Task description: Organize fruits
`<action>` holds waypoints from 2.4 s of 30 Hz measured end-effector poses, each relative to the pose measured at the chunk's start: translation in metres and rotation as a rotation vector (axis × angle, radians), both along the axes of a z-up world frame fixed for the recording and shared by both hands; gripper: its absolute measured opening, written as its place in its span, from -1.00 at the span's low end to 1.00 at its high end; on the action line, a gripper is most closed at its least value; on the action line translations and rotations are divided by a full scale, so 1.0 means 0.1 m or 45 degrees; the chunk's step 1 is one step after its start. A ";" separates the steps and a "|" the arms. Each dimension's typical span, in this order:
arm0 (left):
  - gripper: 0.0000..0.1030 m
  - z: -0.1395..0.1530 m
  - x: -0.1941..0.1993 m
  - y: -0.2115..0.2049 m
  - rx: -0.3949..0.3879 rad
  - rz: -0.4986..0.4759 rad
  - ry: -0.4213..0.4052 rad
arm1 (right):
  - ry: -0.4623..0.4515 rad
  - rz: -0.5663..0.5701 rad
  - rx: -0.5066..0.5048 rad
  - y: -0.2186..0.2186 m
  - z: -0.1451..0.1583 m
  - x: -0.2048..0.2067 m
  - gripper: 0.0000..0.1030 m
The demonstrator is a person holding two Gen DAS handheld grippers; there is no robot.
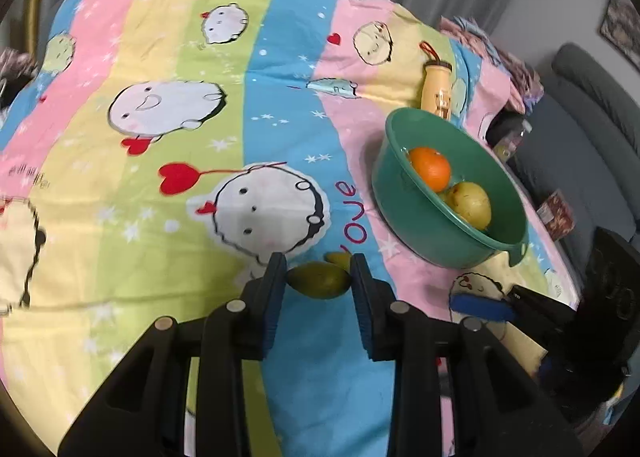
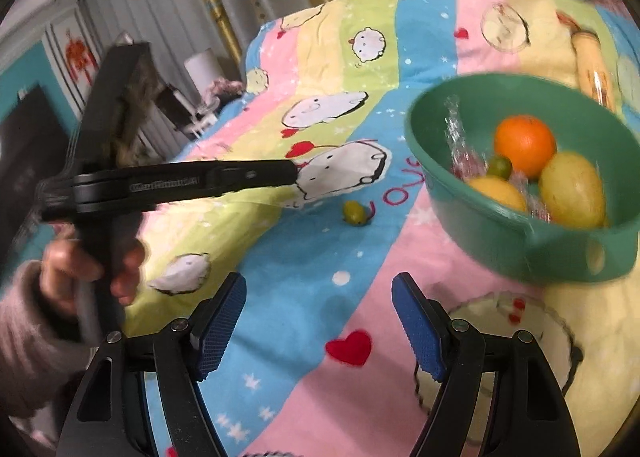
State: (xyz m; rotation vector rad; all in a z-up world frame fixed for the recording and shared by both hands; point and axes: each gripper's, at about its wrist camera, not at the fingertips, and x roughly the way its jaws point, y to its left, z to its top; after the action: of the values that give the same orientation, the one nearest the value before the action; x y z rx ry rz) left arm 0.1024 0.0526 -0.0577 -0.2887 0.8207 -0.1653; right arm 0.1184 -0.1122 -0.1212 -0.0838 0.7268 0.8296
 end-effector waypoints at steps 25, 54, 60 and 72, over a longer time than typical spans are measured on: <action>-0.37 -0.03 -0.50 0.25 -0.160 0.019 -0.085 | 0.037 -0.166 -0.222 0.58 -0.20 0.60 -0.58; -0.37 0.48 -0.48 -0.31 0.009 -0.081 -0.173 | -0.108 -0.238 0.125 -0.42 0.59 -0.12 -0.58; -0.37 0.61 -0.26 -0.56 0.038 -0.138 -0.197 | -0.135 -0.303 0.150 -0.68 0.70 -0.02 -0.58; -0.37 0.74 0.29 -1.07 0.123 -0.257 -0.214 | -0.170 -0.418 0.167 -1.12 0.78 0.28 -0.58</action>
State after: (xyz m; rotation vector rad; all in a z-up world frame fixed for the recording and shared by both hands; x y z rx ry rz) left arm 0.1315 -0.0549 0.0163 -0.0992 0.6879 -0.3334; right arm 0.1465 -0.2247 -0.0433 0.0960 0.5404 0.5498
